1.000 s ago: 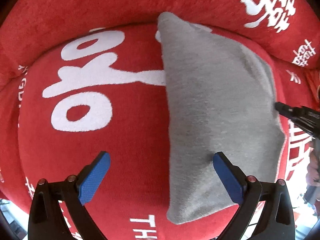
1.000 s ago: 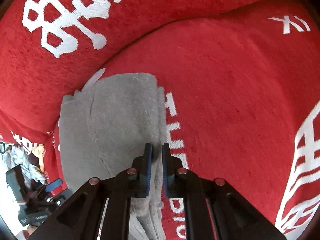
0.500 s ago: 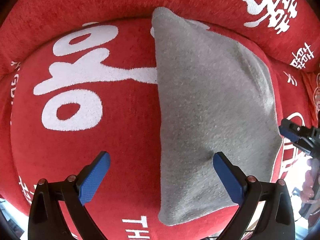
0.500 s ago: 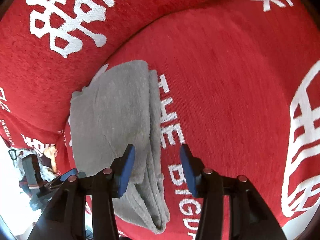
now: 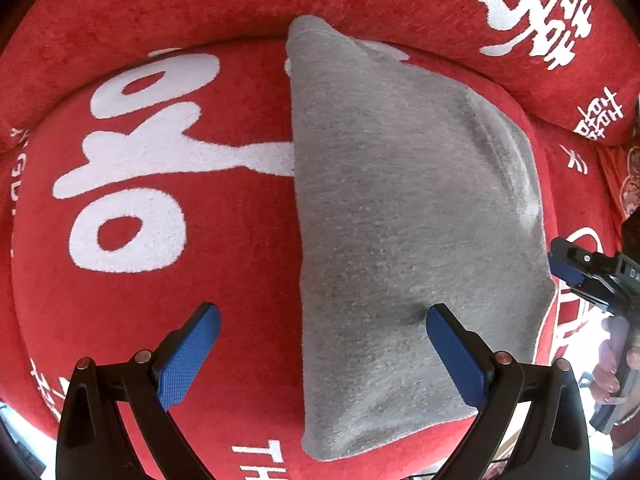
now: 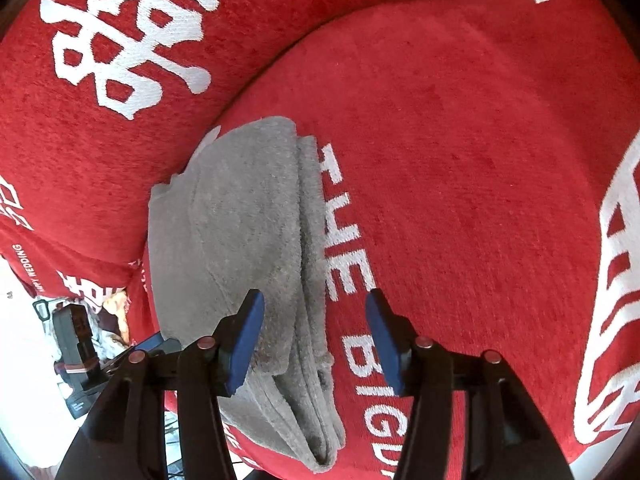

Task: Fold small clothes
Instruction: 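Pinch the folded edge of the grey bundle again with the right gripper, then grasp the bundle side with the left gripper while the right gripper holds the folded edge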

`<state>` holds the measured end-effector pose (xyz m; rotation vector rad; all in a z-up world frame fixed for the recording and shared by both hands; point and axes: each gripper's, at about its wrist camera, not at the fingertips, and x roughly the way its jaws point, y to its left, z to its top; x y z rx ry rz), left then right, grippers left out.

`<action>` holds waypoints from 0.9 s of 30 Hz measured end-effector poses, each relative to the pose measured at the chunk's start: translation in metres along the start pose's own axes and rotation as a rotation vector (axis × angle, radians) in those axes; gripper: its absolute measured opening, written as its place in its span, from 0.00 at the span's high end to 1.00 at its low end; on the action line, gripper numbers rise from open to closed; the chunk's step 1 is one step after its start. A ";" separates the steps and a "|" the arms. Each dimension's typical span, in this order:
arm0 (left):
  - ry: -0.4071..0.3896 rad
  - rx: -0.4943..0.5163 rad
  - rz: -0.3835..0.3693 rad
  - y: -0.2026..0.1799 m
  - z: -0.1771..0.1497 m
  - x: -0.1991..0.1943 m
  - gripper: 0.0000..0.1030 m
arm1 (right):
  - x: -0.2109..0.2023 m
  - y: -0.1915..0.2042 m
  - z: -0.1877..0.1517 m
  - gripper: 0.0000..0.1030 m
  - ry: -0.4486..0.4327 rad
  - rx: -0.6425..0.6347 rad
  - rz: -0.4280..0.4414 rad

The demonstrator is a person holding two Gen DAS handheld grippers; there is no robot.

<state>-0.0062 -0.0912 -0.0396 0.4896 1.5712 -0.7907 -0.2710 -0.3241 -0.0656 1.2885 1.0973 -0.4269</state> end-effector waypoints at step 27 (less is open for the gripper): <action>0.043 0.003 -0.345 -0.007 0.042 0.040 0.00 | 0.057 -0.002 0.037 0.39 0.198 -0.087 0.369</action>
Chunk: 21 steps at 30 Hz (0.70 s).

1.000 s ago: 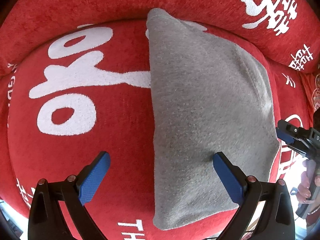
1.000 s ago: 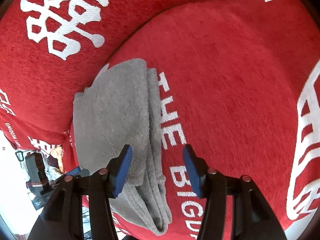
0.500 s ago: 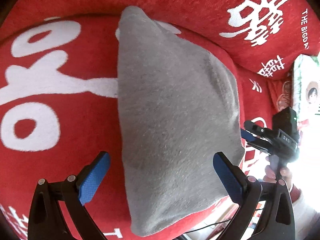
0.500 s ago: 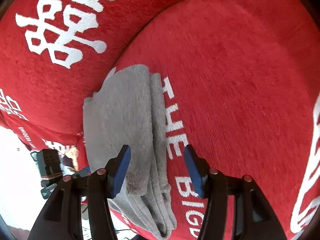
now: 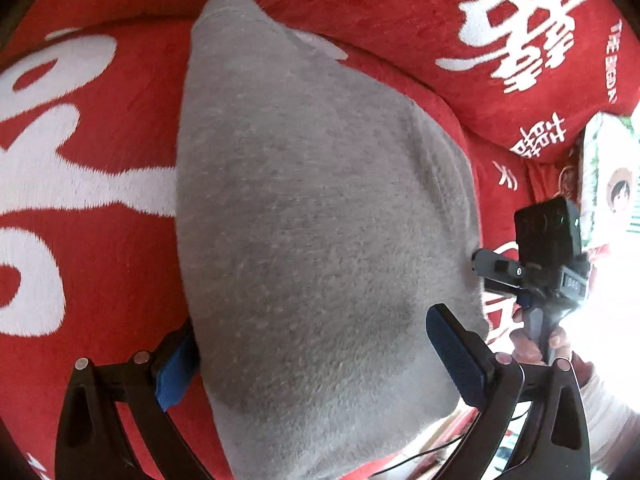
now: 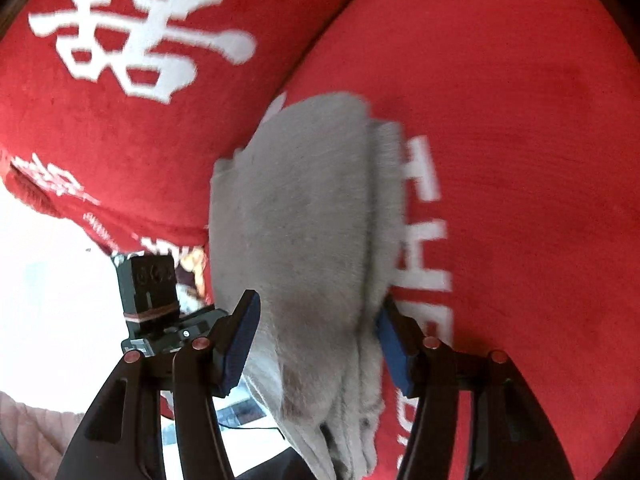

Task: Fold small clothes
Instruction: 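Grasp the bundle side with the left gripper while the right gripper holds the folded edge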

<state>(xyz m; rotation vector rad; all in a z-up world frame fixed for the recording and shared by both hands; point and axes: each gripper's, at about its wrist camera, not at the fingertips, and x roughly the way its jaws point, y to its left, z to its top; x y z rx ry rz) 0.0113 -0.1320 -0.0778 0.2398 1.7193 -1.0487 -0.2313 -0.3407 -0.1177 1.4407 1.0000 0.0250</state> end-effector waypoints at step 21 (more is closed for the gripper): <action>-0.089 -0.040 -0.064 0.006 -0.007 -0.024 0.55 | 0.025 0.020 -0.024 0.67 -0.113 0.122 0.060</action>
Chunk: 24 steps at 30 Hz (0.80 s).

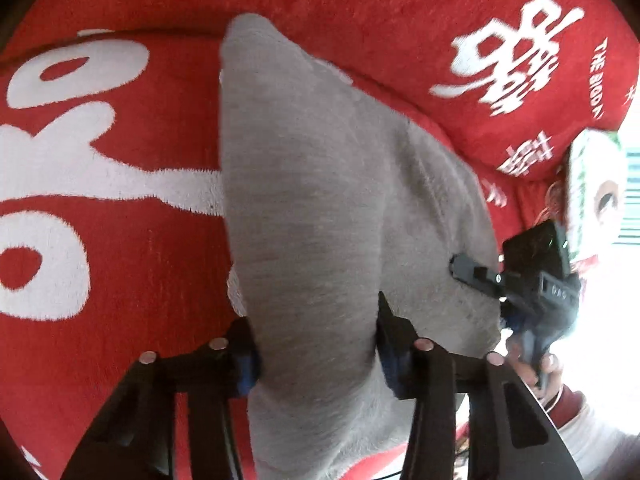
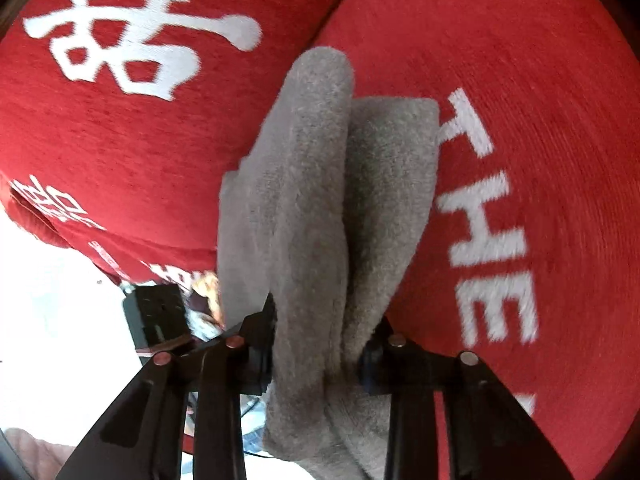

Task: Fold small clothes
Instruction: 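Grasp the bundle side with the left gripper while the right gripper holds the folded edge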

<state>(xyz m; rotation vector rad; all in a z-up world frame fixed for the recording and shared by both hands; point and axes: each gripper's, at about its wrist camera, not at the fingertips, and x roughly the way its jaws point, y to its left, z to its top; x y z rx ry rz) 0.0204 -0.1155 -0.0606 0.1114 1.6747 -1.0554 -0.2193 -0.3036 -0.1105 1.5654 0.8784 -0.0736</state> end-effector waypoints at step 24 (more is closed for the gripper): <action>-0.089 0.047 -0.033 0.039 -0.115 -0.148 0.56 | 0.012 0.085 -0.136 0.67 0.035 -0.029 0.136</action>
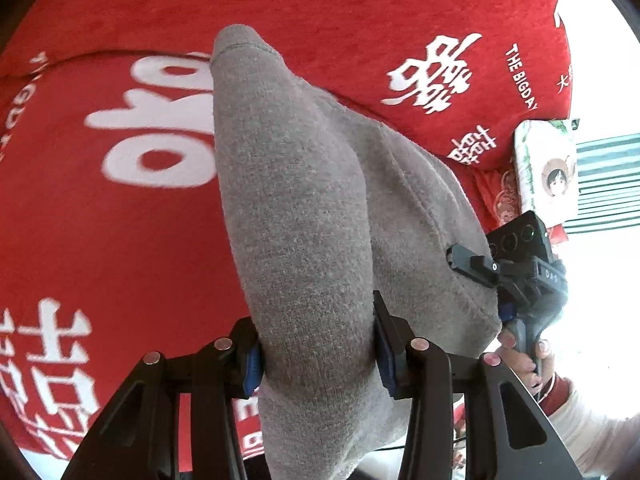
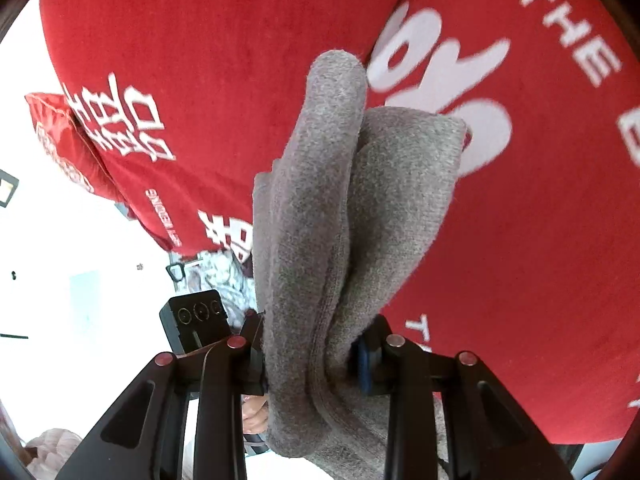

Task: Fold small clothes
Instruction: 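Grasp the bundle side with the left gripper while the right gripper holds the folded edge, then open the left gripper and lift it off the bundle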

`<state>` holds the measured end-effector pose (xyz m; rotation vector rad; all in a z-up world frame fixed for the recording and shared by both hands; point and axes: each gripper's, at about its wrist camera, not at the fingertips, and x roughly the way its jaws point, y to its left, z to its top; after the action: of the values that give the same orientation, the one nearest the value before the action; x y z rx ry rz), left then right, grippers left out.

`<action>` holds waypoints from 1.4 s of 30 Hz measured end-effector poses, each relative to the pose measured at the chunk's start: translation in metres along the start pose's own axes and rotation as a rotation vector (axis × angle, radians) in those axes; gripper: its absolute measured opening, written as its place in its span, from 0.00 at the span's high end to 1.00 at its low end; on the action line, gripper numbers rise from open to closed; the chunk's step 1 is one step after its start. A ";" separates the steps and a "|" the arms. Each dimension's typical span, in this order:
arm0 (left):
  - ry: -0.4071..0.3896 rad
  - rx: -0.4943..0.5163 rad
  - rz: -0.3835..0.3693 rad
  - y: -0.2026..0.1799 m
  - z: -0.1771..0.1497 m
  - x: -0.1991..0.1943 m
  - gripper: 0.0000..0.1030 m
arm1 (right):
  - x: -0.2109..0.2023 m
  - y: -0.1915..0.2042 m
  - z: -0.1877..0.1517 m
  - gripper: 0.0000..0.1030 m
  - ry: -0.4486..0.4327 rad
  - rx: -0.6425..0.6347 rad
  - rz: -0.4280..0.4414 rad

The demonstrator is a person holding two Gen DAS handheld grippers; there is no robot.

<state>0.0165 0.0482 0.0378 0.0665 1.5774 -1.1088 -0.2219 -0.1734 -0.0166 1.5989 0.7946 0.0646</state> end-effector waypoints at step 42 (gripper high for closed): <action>-0.044 0.185 0.398 0.015 -0.054 0.046 0.28 | 0.083 0.004 -0.059 0.93 0.014 -0.464 -0.805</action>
<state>-0.0307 0.0692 -0.0124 0.4580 1.3441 -0.9292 -0.1854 -0.0796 -0.0334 0.7692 1.2759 -0.2997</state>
